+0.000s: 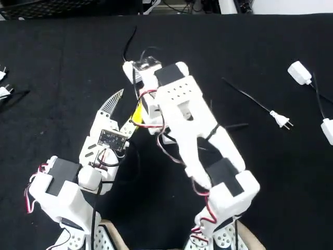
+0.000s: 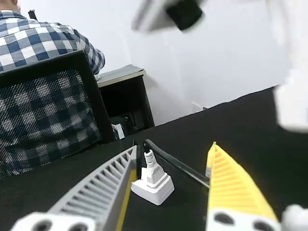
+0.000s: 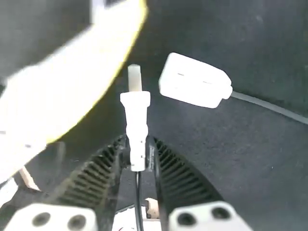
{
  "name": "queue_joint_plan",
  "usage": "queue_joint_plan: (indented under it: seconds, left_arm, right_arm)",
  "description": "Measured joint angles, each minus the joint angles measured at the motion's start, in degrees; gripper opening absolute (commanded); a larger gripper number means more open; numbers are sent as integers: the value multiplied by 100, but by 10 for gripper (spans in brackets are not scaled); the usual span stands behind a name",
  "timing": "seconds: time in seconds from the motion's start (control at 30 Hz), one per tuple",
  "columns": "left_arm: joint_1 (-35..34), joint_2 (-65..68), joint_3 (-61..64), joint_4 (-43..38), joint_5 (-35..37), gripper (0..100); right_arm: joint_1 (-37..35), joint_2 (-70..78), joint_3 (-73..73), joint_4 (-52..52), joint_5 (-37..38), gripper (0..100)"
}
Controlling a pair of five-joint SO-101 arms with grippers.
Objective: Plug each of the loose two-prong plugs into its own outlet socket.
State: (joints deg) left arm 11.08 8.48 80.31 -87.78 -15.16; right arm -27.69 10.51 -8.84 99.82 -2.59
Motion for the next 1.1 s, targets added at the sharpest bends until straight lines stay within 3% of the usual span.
queue_joint_plan:
  seconds: [1.1]
  left_arm:
    - [149,0,53,0,9,238]
  right_arm:
    - [-220,-229,-809,18,0,12]
